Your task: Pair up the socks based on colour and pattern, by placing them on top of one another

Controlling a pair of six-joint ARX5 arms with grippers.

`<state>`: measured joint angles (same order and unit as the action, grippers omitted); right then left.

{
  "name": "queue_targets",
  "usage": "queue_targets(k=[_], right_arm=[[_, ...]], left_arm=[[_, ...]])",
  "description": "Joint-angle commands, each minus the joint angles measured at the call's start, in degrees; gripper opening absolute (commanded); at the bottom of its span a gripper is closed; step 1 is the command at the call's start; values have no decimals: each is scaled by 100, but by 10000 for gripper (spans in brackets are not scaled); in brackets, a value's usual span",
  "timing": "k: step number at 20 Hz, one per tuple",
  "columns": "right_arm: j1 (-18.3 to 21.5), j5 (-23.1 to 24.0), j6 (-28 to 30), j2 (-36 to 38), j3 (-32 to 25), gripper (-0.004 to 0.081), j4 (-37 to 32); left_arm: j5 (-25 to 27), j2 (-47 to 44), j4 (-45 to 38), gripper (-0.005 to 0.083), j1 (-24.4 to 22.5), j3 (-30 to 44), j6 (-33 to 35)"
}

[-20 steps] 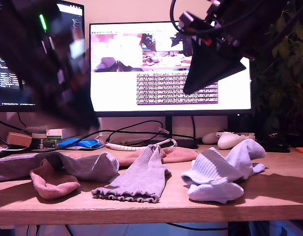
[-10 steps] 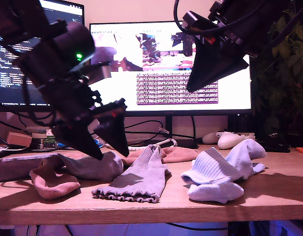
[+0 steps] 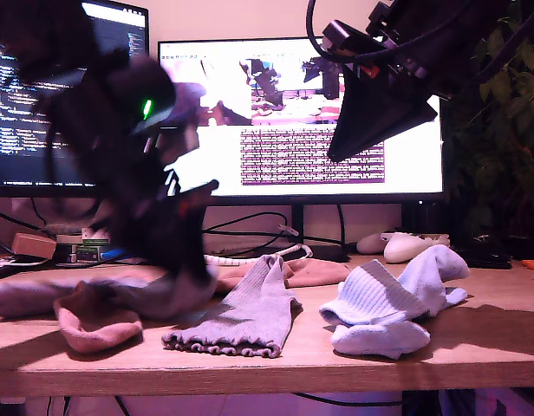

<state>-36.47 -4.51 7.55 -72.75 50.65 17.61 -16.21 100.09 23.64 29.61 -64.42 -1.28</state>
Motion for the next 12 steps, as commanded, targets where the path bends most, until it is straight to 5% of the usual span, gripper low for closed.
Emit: queue_targets(k=[1,7,12], right_arm=[[-24,0,55,61,-68,-11,-33],[-11,-356,245,61,-68,2,-28],[-31,-909,-485,61,-68,350,-721]], left_arm=[[-199,-334,321,-21,55,-315,-9],[-822,-960,1377,-21,55,-1266,-22],[-1043,-1209,1327,-21,57,-1596,-527]])
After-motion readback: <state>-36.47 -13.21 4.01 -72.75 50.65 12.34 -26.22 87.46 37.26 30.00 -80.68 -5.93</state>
